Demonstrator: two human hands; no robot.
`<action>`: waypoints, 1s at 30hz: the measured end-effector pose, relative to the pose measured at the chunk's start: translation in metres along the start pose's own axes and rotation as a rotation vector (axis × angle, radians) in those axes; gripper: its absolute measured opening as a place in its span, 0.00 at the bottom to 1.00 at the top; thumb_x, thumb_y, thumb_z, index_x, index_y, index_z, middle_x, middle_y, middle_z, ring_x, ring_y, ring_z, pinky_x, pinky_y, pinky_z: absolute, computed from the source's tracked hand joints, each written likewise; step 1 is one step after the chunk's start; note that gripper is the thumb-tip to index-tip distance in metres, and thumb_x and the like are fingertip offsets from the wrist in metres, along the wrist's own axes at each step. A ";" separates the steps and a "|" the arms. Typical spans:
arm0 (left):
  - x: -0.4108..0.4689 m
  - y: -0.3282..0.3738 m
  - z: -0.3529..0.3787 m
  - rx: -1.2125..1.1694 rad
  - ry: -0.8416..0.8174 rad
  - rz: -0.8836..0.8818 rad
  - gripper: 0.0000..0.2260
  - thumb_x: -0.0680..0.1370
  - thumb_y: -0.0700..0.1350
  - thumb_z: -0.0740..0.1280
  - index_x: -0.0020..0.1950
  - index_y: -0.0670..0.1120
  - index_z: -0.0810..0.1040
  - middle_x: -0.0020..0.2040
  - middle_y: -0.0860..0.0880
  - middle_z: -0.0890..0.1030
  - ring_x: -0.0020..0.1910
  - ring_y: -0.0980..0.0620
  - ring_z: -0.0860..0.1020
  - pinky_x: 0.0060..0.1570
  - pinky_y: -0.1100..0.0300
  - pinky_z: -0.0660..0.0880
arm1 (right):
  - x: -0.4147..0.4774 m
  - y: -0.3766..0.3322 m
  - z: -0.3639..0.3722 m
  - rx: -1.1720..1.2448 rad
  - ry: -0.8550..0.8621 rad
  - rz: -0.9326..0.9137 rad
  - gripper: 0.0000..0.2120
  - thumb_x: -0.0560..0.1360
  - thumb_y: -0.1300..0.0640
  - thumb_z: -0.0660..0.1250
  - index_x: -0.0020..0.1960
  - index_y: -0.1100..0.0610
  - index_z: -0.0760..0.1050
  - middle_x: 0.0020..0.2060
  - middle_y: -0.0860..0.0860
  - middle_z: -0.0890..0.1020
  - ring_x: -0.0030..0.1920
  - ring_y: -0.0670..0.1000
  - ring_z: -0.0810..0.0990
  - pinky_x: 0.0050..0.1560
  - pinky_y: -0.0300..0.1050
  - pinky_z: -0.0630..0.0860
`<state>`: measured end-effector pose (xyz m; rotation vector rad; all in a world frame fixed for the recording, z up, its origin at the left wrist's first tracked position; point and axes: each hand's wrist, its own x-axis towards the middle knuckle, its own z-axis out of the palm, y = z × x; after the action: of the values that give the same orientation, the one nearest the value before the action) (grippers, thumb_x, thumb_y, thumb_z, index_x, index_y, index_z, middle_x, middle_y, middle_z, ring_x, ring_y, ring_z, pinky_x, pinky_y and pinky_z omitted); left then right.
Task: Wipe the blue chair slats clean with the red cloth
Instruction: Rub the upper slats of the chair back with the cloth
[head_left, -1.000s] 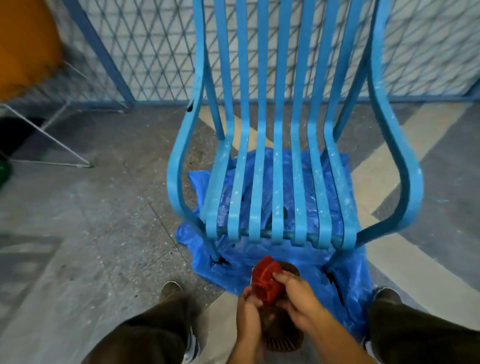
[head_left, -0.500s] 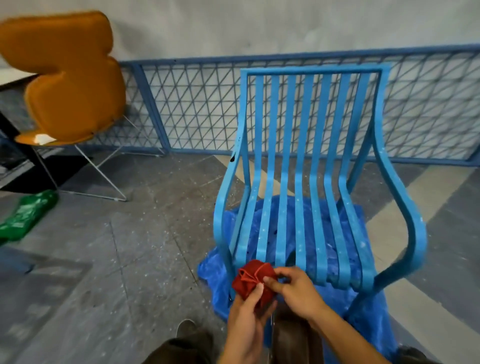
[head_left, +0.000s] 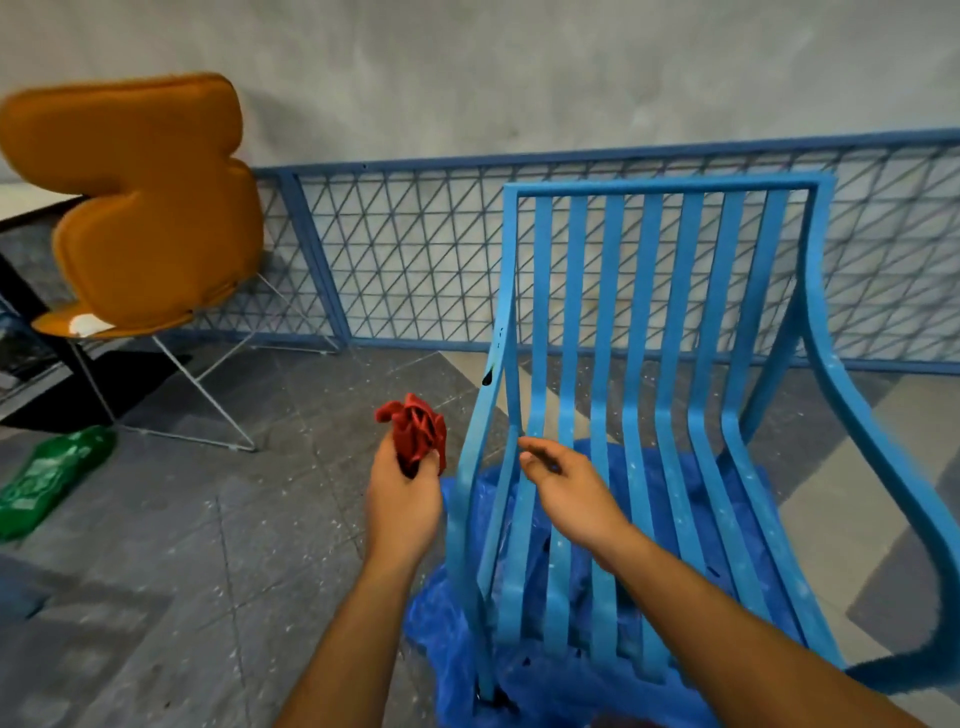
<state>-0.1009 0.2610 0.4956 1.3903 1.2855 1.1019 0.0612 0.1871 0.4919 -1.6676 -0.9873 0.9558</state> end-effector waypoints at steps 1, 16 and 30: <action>0.012 0.000 0.006 0.069 -0.017 0.039 0.17 0.80 0.41 0.66 0.67 0.56 0.75 0.59 0.57 0.81 0.60 0.55 0.78 0.61 0.54 0.72 | 0.009 -0.003 0.002 -0.048 -0.002 -0.019 0.18 0.84 0.51 0.60 0.73 0.49 0.71 0.61 0.47 0.79 0.50 0.47 0.82 0.48 0.40 0.78; 0.104 -0.012 0.073 0.687 -0.244 0.343 0.29 0.74 0.32 0.64 0.73 0.52 0.73 0.69 0.49 0.77 0.64 0.48 0.76 0.66 0.55 0.72 | 0.101 0.000 -0.004 -0.374 -0.031 -0.121 0.24 0.82 0.58 0.57 0.77 0.44 0.65 0.67 0.52 0.78 0.38 0.50 0.81 0.43 0.47 0.80; 0.218 0.039 0.143 0.481 -0.040 0.403 0.22 0.80 0.35 0.63 0.71 0.53 0.74 0.64 0.50 0.79 0.57 0.56 0.75 0.45 0.75 0.68 | 0.179 -0.023 -0.035 -0.269 -0.074 -0.018 0.27 0.80 0.66 0.54 0.78 0.54 0.63 0.72 0.53 0.73 0.57 0.58 0.82 0.59 0.57 0.79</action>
<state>0.0590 0.4697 0.5135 2.0897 1.3289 1.0532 0.1551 0.3451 0.4960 -1.8506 -1.2224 0.9088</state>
